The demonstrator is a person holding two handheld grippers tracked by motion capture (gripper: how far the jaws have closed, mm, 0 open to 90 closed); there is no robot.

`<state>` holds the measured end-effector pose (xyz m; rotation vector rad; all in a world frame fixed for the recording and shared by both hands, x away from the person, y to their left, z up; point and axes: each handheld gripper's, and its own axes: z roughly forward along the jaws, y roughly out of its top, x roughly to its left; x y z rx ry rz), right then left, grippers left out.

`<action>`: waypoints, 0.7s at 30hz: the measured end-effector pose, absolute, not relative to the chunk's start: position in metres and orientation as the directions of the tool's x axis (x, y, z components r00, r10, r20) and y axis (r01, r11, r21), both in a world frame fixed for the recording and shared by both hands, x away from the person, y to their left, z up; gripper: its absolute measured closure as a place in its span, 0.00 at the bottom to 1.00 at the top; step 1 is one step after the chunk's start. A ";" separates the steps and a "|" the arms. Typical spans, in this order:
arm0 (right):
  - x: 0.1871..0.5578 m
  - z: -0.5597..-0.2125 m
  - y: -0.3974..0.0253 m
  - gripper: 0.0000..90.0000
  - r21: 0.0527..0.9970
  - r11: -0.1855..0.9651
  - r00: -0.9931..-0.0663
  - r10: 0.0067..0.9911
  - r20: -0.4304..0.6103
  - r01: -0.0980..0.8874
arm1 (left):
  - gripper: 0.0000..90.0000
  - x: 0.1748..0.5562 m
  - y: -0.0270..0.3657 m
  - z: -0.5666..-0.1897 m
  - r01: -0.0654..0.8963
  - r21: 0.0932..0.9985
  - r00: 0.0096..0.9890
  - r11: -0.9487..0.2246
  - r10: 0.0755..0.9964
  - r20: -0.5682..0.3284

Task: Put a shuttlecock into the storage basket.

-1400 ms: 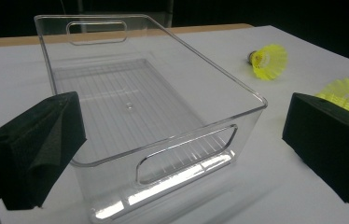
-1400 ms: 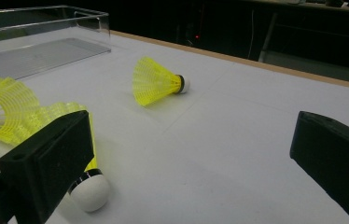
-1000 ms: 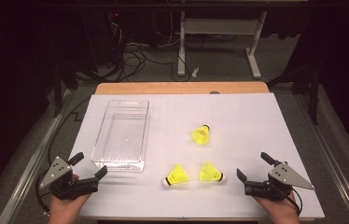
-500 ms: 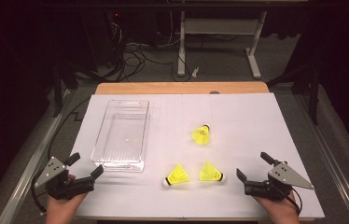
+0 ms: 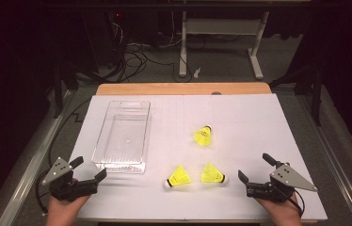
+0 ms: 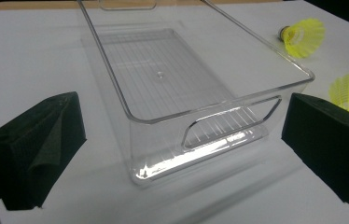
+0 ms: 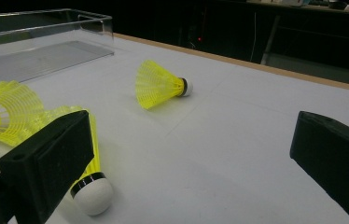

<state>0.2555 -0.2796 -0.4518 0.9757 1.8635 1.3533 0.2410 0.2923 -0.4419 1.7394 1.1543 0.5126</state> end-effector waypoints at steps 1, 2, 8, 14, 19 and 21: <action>0.256 -0.452 -0.280 0.00 0.959 0.198 -0.529 0.846 -0.064 0.201 | 0.01 0.241 0.292 -0.442 0.477 0.872 0.467 -0.105 0.872 -0.150; 0.255 -0.451 -0.279 0.00 0.959 0.197 -0.529 0.846 -0.062 0.202 | 0.01 0.242 0.291 -0.443 0.481 0.869 0.466 -0.112 0.872 -0.146; 0.255 -0.450 -0.279 0.00 0.960 0.188 -0.534 0.844 -0.051 0.207 | 0.01 0.244 0.290 -0.445 0.513 0.850 0.461 -0.122 0.874 -0.152; 0.256 -0.450 -0.278 0.00 0.958 0.189 -0.540 0.840 -0.044 0.216 | 0.01 0.247 0.287 -0.449 0.554 0.821 0.458 -0.138 0.874 -0.162; 0.256 -0.450 -0.277 0.00 0.957 0.191 -0.539 0.841 -0.045 0.218 | 0.01 0.249 0.283 -0.451 0.579 0.798 0.459 -0.165 0.875 -0.153; 0.256 -0.450 -0.277 0.00 0.957 0.189 -0.539 0.841 -0.042 0.219 | 0.01 0.250 0.283 -0.453 0.591 0.789 0.458 -0.167 0.875 -0.158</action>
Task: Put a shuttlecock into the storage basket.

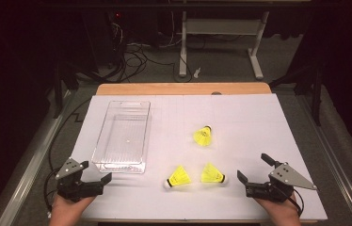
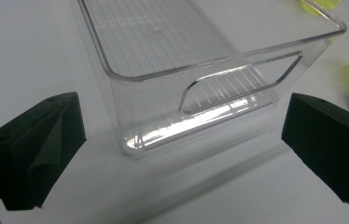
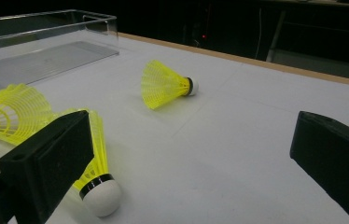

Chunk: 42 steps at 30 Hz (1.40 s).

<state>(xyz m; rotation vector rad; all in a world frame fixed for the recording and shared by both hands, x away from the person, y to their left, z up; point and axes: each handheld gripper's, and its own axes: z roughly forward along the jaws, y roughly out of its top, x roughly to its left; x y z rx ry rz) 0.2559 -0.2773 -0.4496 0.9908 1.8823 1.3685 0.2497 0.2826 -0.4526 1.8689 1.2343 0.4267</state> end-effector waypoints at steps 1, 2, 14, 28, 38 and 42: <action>0.256 -0.449 -0.277 0.00 0.958 0.187 -0.540 0.841 -0.041 0.219 | 0.01 0.250 0.282 -0.453 0.597 0.783 0.458 -0.172 0.875 -0.157; 0.256 -0.449 -0.277 0.00 0.958 0.186 -0.540 0.841 -0.040 0.218 | 0.01 0.251 0.282 -0.454 0.604 0.777 0.458 -0.179 0.875 -0.155; 0.255 -0.446 -0.278 0.00 0.965 0.159 -0.532 0.846 -0.024 0.210 | 0.01 0.254 0.277 -0.459 0.652 0.728 0.462 -0.211 0.872 -0.162; 0.257 -0.445 -0.277 0.00 0.961 0.170 -0.548 0.836 -0.023 0.219 | 0.01 0.253 0.272 -0.455 0.712 0.655 0.459 -0.252 0.873 -0.163; 0.257 -0.447 -0.279 0.00 0.960 0.152 -0.544 0.839 0.001 0.236 | 0.01 0.254 0.267 -0.451 0.759 0.580 0.442 -0.294 0.888 -0.128; 0.257 -0.447 -0.275 0.00 0.960 0.169 -0.546 0.838 -0.019 0.225 | 0.01 0.252 0.269 -0.449 0.773 0.551 0.447 -0.313 0.886 -0.124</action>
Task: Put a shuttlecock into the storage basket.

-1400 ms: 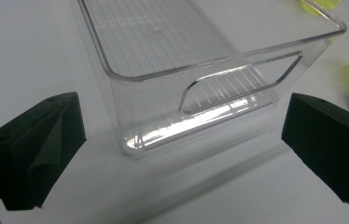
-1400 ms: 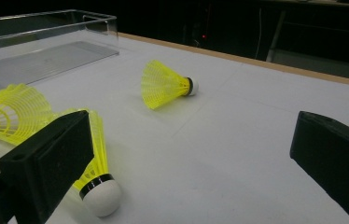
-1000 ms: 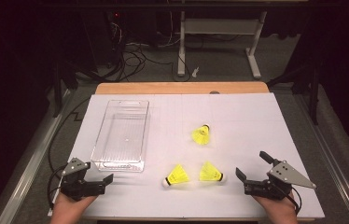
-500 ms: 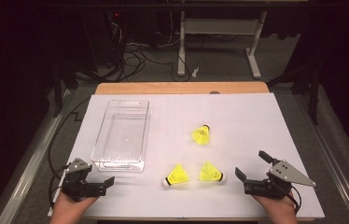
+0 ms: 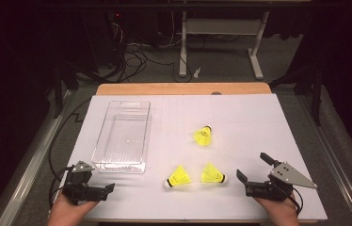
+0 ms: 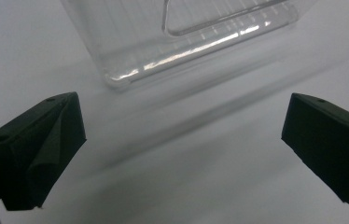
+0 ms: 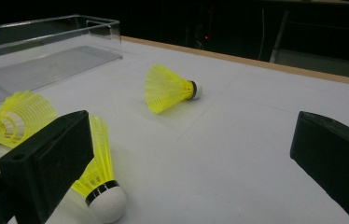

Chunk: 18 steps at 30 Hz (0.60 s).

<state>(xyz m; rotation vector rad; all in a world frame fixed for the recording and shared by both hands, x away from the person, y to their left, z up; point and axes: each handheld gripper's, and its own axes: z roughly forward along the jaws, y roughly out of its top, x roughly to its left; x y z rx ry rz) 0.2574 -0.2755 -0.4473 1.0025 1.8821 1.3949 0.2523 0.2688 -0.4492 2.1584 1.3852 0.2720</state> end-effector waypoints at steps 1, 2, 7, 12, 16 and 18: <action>0.258 -0.448 -0.274 0.00 0.958 0.173 -0.542 0.840 -0.022 0.229 | 0.01 0.252 0.269 -0.449 0.779 0.542 0.446 -0.315 0.886 -0.126; 0.258 -0.448 -0.274 0.00 0.958 0.173 -0.542 0.840 -0.022 0.229 | 0.01 0.252 0.269 -0.449 0.779 0.542 0.446 -0.315 0.886 -0.126; 0.258 -0.447 -0.272 0.00 0.956 0.181 -0.539 0.842 -0.031 0.229 | 0.01 0.254 0.273 -0.450 0.811 0.493 0.446 -0.316 0.879 -0.169; 0.258 -0.446 -0.272 0.00 0.954 0.171 -0.539 0.842 -0.013 0.246 | 0.01 0.256 0.273 -0.447 0.828 0.471 0.434 -0.304 0.879 -0.195; 0.259 -0.444 -0.270 0.00 0.952 0.183 -0.534 0.845 -0.024 0.247 | 0.01 0.260 0.272 -0.445 0.839 0.460 0.429 -0.292 0.874 -0.227; 0.260 -0.444 -0.270 0.00 0.949 0.181 -0.531 0.847 -0.018 0.257 | 0.01 0.261 0.270 -0.443 0.837 0.451 0.439 -0.310 0.873 -0.215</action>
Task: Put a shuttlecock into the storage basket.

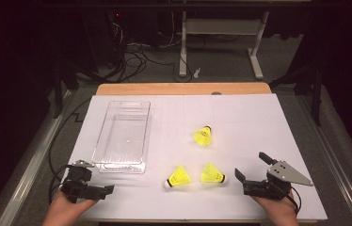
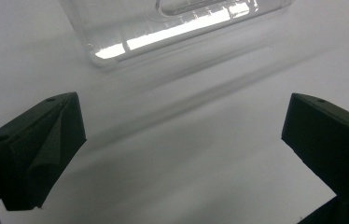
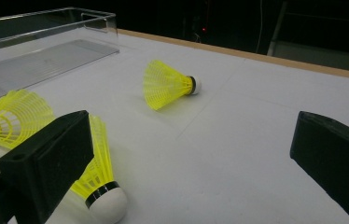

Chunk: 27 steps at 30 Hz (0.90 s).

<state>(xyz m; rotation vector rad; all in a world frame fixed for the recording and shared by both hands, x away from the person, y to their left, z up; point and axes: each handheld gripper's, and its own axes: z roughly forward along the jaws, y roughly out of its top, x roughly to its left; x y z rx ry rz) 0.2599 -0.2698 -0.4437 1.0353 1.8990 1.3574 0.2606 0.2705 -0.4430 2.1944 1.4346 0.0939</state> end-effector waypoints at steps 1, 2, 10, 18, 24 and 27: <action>0.261 -0.443 -0.270 0.00 0.948 0.177 -0.531 0.847 -0.010 0.263 | 0.01 0.261 0.270 -0.443 0.837 0.451 0.439 -0.310 0.873 -0.215; 0.262 -0.443 -0.270 0.00 0.948 0.171 -0.531 0.847 -0.001 0.270 | 0.01 0.262 0.270 -0.442 0.839 0.437 0.443 -0.323 0.873 -0.204; 0.266 -0.443 -0.270 0.00 0.943 0.190 -0.524 0.851 -0.021 0.271 | 0.01 0.265 0.272 -0.441 0.853 0.399 0.444 -0.336 0.869 -0.219; 0.261 -0.454 -0.262 0.00 0.938 0.229 -0.537 0.842 -0.056 0.261 | 0.01 0.269 0.272 -0.438 0.863 0.363 0.445 -0.351 0.869 -0.219; 0.257 -0.456 -0.257 0.00 0.936 0.254 -0.555 0.828 -0.080 0.245 | 0.01 0.269 0.271 -0.434 0.868 0.337 0.449 -0.365 0.866 -0.219; 0.255 -0.457 -0.258 0.00 0.937 0.252 -0.559 0.826 -0.077 0.243 | 0.01 0.270 0.270 -0.433 0.871 0.320 0.452 -0.374 0.864 -0.221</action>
